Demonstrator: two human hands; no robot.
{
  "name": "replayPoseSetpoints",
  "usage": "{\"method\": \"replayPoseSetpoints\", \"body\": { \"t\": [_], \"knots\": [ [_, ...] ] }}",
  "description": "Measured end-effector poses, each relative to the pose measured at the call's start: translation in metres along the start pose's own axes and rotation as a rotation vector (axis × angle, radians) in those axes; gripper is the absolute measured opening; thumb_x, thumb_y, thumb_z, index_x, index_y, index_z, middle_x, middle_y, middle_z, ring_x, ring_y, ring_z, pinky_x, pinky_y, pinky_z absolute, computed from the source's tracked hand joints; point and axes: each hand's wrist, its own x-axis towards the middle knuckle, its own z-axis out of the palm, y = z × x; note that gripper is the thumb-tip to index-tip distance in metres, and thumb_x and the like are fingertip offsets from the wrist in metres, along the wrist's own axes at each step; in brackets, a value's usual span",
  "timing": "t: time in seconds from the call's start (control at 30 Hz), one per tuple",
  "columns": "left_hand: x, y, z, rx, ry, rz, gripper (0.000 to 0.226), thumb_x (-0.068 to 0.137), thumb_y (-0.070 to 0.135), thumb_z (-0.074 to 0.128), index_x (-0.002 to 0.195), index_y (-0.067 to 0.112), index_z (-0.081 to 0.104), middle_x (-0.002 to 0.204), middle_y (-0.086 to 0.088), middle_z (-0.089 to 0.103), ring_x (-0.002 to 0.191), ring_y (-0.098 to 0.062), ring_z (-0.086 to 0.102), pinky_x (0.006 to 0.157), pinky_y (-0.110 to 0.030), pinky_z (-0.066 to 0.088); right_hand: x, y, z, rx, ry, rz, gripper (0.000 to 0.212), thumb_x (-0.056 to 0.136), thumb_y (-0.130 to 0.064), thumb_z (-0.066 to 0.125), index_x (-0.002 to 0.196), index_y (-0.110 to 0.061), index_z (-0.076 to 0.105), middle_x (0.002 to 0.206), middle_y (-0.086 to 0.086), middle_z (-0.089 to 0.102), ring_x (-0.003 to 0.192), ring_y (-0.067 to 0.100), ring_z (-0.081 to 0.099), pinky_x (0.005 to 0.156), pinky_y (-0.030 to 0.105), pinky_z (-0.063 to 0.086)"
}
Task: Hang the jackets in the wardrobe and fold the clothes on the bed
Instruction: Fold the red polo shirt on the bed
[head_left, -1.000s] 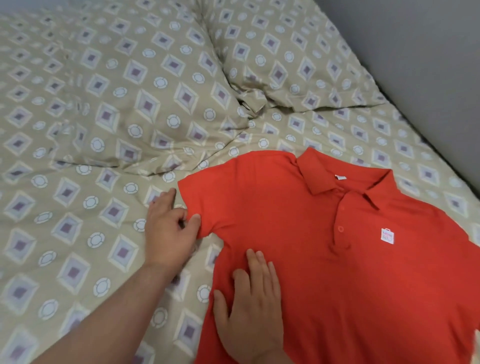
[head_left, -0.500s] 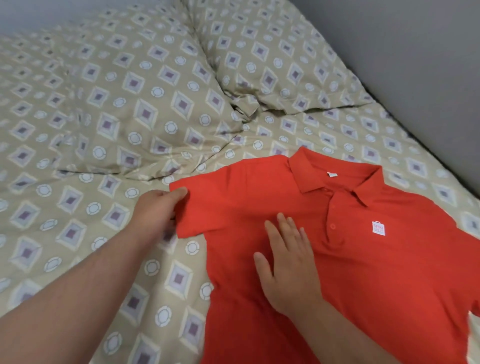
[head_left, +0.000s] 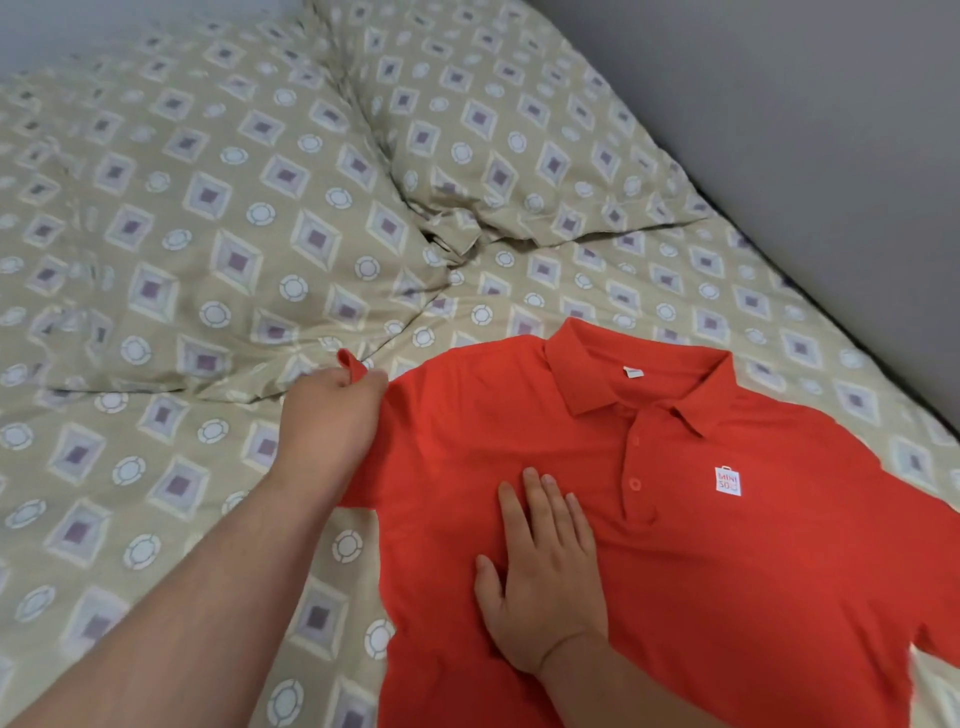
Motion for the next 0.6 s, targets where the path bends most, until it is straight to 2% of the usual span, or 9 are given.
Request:
{"method": "replayPoseSetpoints", "body": {
  "t": [0.07,0.17,0.23,0.27,0.33,0.4,0.47,0.6],
  "knots": [
    [0.007,0.002,0.003,-0.029,0.039,-0.008,0.043,0.088,0.035,0.060,0.052,0.020,0.040,0.044,0.012,0.040,0.048,-0.016,0.038,0.056,-0.031,0.033,0.000,0.000,0.002,-0.001,-0.001,0.001,0.070,0.079,-0.048,0.049,0.139,-0.014,0.056,0.151,0.014,0.047,0.142,0.029,0.041,0.114,0.046,0.021],
    [0.013,-0.010,-0.001,-0.123,0.068,-0.101,0.034,0.098,0.031,0.051,0.071,0.010,0.051,0.068,-0.006,0.054,0.067,-0.027,0.051,0.067,-0.038,0.044,0.000,0.000,0.002,0.012,-0.003,-0.004,0.070,0.078,-0.049,0.049,0.139,-0.014,0.057,0.150,0.014,0.047,0.141,0.029,0.043,0.114,0.045,0.021],
    [0.010,-0.022,-0.009,-0.264,-0.027,-0.236,0.033,0.100,0.033,0.052,0.092,0.002,0.060,0.088,-0.016,0.068,0.081,-0.034,0.066,0.073,-0.043,0.056,0.000,0.001,0.003,0.010,0.006,-0.007,0.070,0.078,-0.049,0.049,0.138,-0.015,0.057,0.150,0.014,0.047,0.140,0.030,0.044,0.113,0.045,0.022],
    [0.006,-0.028,-0.014,-0.342,-0.118,-0.293,0.034,0.097,0.037,0.059,0.100,0.003,0.064,0.094,-0.016,0.072,0.086,-0.034,0.071,0.072,-0.043,0.059,0.000,0.001,0.004,0.010,0.007,-0.006,0.070,0.077,-0.049,0.050,0.138,-0.015,0.058,0.150,0.014,0.048,0.140,0.030,0.044,0.113,0.046,0.022],
    [-0.005,-0.042,-0.023,-0.414,-0.319,-0.308,0.040,0.084,0.036,0.075,0.107,0.005,0.067,0.098,-0.017,0.075,0.086,-0.031,0.074,0.065,-0.039,0.060,0.000,0.002,0.005,0.015,0.009,-0.002,0.070,0.077,-0.049,0.050,0.138,-0.015,0.058,0.149,0.014,0.048,0.139,0.030,0.045,0.112,0.046,0.023],
    [-0.017,-0.054,-0.027,-0.350,-0.415,-0.233,0.030,0.084,0.016,0.075,0.111,0.007,0.067,0.103,-0.019,0.074,0.087,-0.031,0.074,0.070,-0.039,0.059,0.000,0.002,0.005,0.015,0.012,-0.002,0.070,0.077,-0.049,0.049,0.138,-0.015,0.058,0.149,0.014,0.049,0.139,0.030,0.045,0.112,0.045,0.023],
    [-0.021,-0.062,-0.027,-0.308,-0.346,-0.191,0.024,0.090,-0.003,0.063,0.110,0.010,0.066,0.103,-0.020,0.073,0.083,-0.029,0.073,0.072,-0.039,0.057,0.000,0.002,0.005,0.017,0.008,-0.006,0.070,0.077,-0.049,0.049,0.138,-0.014,0.058,0.148,0.014,0.049,0.139,0.030,0.045,0.112,0.046,0.023],
    [-0.022,-0.052,-0.028,-0.465,-0.218,-0.240,0.041,0.089,-0.011,0.054,0.116,0.017,0.067,0.099,-0.019,0.072,0.071,-0.030,0.068,0.058,-0.037,0.058,-0.001,0.003,0.007,0.040,0.001,-0.004,0.071,0.077,-0.049,0.049,0.138,-0.014,0.057,0.149,0.014,0.049,0.139,0.030,0.044,0.113,0.046,0.022]
  ]
}}
